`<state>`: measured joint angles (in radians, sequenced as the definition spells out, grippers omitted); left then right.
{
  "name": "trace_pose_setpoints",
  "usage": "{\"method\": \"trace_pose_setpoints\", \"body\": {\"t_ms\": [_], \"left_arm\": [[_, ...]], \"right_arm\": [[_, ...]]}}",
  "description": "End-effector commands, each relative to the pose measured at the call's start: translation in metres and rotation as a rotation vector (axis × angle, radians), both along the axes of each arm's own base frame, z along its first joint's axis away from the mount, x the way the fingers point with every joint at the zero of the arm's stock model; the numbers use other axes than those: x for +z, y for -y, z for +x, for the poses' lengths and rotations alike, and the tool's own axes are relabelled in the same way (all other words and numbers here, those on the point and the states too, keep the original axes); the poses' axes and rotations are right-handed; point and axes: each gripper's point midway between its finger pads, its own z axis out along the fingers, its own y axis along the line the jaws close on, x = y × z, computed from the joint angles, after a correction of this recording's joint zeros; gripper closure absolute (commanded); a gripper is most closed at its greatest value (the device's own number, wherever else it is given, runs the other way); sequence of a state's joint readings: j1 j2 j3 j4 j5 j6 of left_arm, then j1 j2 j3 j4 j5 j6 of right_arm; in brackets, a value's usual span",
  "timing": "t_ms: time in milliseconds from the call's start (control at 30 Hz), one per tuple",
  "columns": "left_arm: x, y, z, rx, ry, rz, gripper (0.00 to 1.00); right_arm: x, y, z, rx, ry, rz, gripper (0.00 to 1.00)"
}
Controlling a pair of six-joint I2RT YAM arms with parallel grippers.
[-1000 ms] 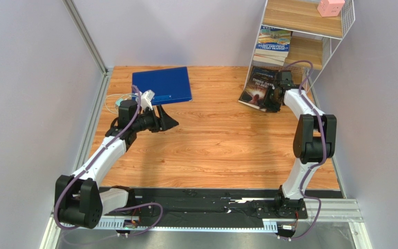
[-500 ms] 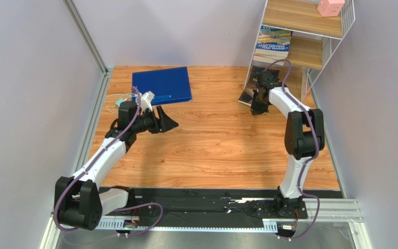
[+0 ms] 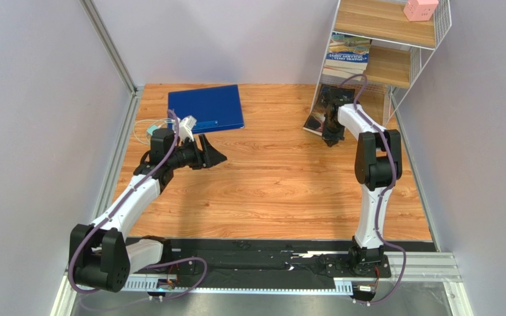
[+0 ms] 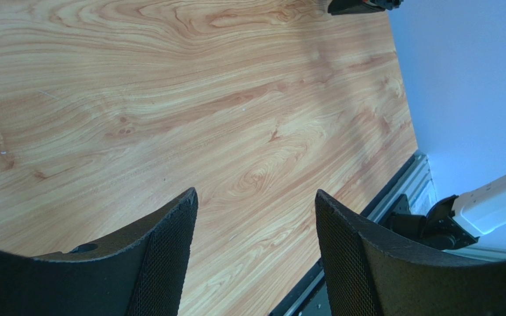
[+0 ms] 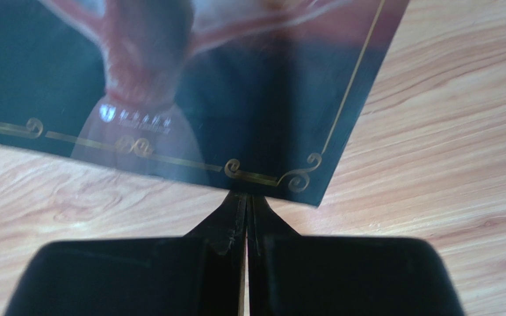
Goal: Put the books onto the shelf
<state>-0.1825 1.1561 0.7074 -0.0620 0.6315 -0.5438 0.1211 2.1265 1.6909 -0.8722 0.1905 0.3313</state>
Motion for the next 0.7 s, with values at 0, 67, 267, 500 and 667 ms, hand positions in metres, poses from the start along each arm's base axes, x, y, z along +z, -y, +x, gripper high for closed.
{"method": "trace_pose_setpoints", "body": {"t_ms": [0,67,267,500,667], "left_arm": [[0.006,0.002,0.003,-0.021,0.047,-0.003,0.29],[0.005,0.002,0.002,-0.022,0.046,-0.001,0.29],[0.002,0.001,0.002,-0.019,0.039,0.005,0.29],[0.0,0.001,0.002,-0.021,0.037,0.001,0.29],[-0.003,0.001,0.001,-0.02,0.031,-0.003,0.29]], "right_arm": [[0.0,0.025,0.021,-0.051,0.03,-0.065,1.0],[-0.003,0.031,0.023,-0.065,0.022,-0.06,1.0],[-0.006,0.04,0.034,-0.088,0.024,-0.036,1.0],[0.003,0.028,0.035,-0.071,0.053,0.022,1.0],[0.015,0.007,0.028,-0.025,0.116,0.047,1.0]]}}
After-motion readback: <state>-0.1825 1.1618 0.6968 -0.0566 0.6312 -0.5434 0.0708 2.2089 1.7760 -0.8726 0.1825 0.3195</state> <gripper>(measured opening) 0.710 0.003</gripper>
